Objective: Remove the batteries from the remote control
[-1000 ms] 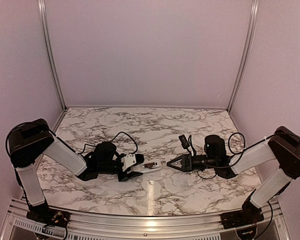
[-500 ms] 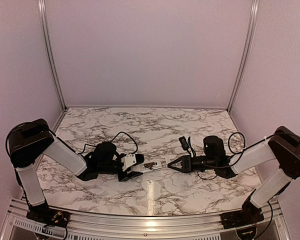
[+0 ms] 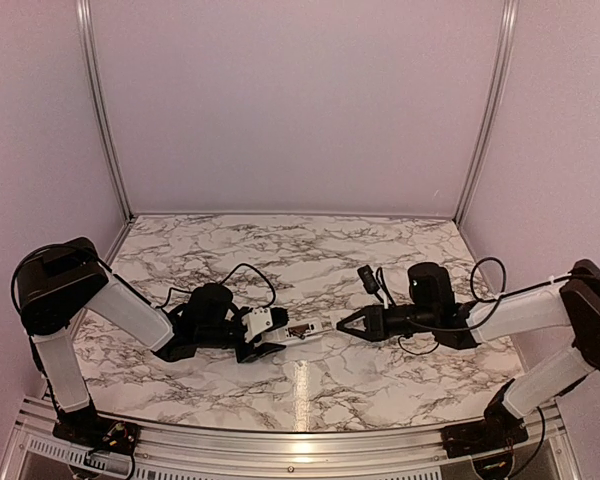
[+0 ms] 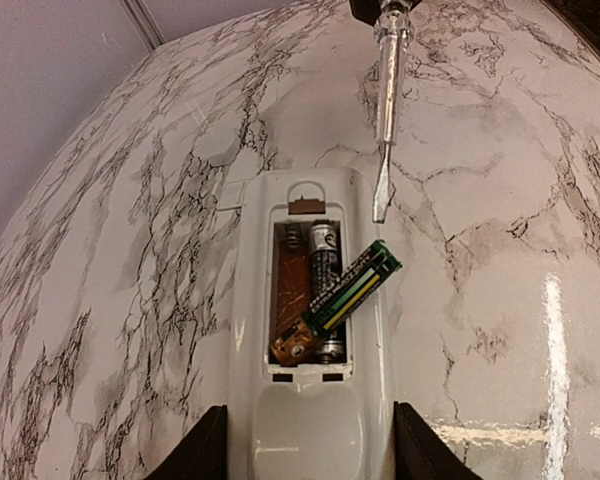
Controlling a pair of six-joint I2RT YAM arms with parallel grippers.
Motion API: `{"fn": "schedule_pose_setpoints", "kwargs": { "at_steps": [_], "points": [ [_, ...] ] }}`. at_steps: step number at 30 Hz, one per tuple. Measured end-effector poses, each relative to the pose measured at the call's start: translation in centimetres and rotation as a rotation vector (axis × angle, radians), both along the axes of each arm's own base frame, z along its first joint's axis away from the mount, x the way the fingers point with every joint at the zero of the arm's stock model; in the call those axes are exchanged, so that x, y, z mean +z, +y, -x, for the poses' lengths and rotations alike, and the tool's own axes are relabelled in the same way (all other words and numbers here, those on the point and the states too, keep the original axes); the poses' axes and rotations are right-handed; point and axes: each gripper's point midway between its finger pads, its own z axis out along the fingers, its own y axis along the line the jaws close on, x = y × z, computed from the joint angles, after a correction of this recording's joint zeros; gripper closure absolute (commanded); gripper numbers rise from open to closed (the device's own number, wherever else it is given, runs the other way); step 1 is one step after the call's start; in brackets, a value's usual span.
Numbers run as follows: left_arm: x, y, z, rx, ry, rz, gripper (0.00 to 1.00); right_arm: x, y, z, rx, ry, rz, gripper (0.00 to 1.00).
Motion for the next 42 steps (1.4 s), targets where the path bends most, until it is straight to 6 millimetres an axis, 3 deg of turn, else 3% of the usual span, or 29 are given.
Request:
{"fn": "schedule_pose_setpoints", "kwargs": {
  "at_steps": [5, 8, 18, 25, 42],
  "points": [
    [0.0, 0.0, 0.0, -0.001, 0.001, 0.0, 1.0, 2.6, -0.1, -0.4, -0.003, -0.073, -0.008, 1.0],
    [0.0, 0.0, 0.0, -0.001, 0.001, 0.0, 1.0, 2.9, 0.1, -0.7, -0.003, -0.087, -0.006, 1.0],
    [0.1, -0.1, 0.2, -0.009, 0.004, 0.004, 1.0, 0.9, 1.6, -1.2, 0.019, -0.067, 0.048, 1.0],
    [0.1, -0.1, 0.2, -0.01, 0.004, 0.004, 1.0, 0.4, 3.2, -0.6, 0.059, -0.069, 0.065, 1.0],
    [0.9, -0.2, 0.0, -0.009, -0.012, 0.023, 1.0, -0.2, 4.1, 0.9, 0.096, -0.062, 0.078, 1.0]
  ]
}}
